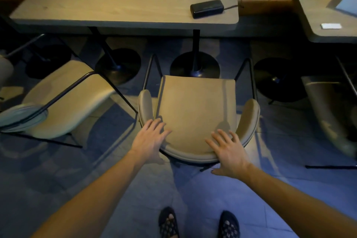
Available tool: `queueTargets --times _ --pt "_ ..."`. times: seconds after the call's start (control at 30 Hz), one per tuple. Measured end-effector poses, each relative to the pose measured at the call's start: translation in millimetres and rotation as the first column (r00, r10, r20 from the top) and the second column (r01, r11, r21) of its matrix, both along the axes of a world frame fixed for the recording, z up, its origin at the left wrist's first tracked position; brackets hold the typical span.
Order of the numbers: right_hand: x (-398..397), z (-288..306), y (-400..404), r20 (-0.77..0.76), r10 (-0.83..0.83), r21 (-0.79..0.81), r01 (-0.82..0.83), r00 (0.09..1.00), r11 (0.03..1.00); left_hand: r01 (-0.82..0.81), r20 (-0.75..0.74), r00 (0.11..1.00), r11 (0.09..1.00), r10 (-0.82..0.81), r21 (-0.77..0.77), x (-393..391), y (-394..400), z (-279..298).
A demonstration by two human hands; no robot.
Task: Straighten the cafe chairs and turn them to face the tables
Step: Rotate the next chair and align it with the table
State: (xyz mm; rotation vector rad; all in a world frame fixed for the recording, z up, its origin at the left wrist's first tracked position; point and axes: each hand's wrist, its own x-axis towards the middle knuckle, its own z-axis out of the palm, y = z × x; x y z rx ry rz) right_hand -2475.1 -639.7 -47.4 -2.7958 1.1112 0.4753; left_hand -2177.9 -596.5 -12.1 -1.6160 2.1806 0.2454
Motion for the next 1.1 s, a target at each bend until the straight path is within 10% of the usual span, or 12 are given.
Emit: queueTargets --times 1.1 --pt "-1 5 -134 -0.176 0.045 -0.030 -0.051 0.983 0.998 -0.055 0.052 0.997 0.998 0.054 0.022 -30 -117 -24"
